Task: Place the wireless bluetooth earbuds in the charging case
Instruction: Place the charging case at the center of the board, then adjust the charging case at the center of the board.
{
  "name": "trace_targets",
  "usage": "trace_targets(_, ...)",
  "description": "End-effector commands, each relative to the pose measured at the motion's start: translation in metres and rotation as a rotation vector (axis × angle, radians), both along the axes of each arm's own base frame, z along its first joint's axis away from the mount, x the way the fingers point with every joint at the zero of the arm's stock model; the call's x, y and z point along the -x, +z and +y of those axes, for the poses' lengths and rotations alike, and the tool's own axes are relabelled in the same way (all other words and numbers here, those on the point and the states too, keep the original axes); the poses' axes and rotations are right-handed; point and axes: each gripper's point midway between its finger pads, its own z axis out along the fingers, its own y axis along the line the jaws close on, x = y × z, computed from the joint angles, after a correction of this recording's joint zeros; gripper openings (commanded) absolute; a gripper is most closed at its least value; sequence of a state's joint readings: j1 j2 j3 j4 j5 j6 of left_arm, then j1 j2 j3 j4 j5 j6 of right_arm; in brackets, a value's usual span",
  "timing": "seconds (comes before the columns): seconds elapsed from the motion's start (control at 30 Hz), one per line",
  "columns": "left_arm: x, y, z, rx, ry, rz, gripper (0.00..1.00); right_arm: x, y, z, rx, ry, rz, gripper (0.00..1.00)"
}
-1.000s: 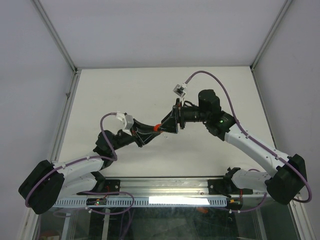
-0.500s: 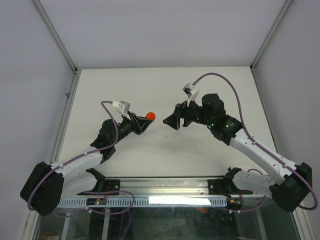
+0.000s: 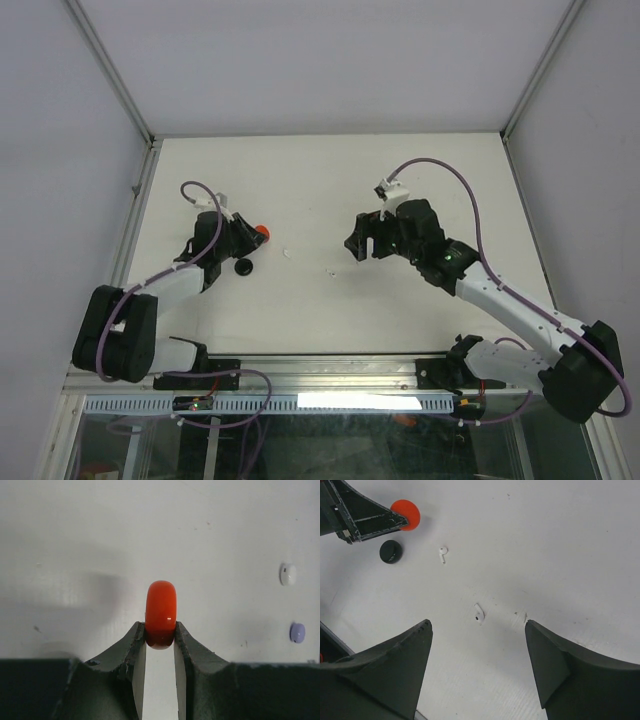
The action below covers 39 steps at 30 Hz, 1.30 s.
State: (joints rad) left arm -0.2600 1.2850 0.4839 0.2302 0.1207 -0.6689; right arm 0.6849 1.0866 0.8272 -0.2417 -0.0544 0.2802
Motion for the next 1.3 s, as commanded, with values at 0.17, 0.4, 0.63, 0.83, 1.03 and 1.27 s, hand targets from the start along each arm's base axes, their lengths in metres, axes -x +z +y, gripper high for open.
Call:
trace_targets(0.17,-0.021,-0.033,0.010,0.106,0.048,0.172,0.17,-0.015,-0.007,-0.009,0.060,-0.053,-0.058,0.78)
trace_targets(0.4,-0.008,-0.042,0.016,0.084,0.071,0.221,0.35,-0.026,-0.017,-0.020,0.127,-0.111,-0.065,0.80)
trace_targets(0.63,0.005,-0.030,0.027,0.054,0.100,0.202,0.51,-0.037,-0.026,-0.020,0.176,-0.139,-0.041,0.82)
trace_targets(0.83,0.004,0.008,0.035,0.001,0.098,0.104,0.57,-0.047,-0.035,-0.034,0.244,-0.202,-0.029,0.84)
trace_targets(1.03,0.006,0.054,0.035,-0.046,0.034,-0.017,0.63,-0.072,-0.047,-0.055,0.308,-0.292,0.002,0.86)
trace_targets(1.27,0.008,0.105,0.051,-0.202,-0.003,-0.191,0.71,-0.107,-0.071,-0.088,0.331,-0.408,0.090,0.88)
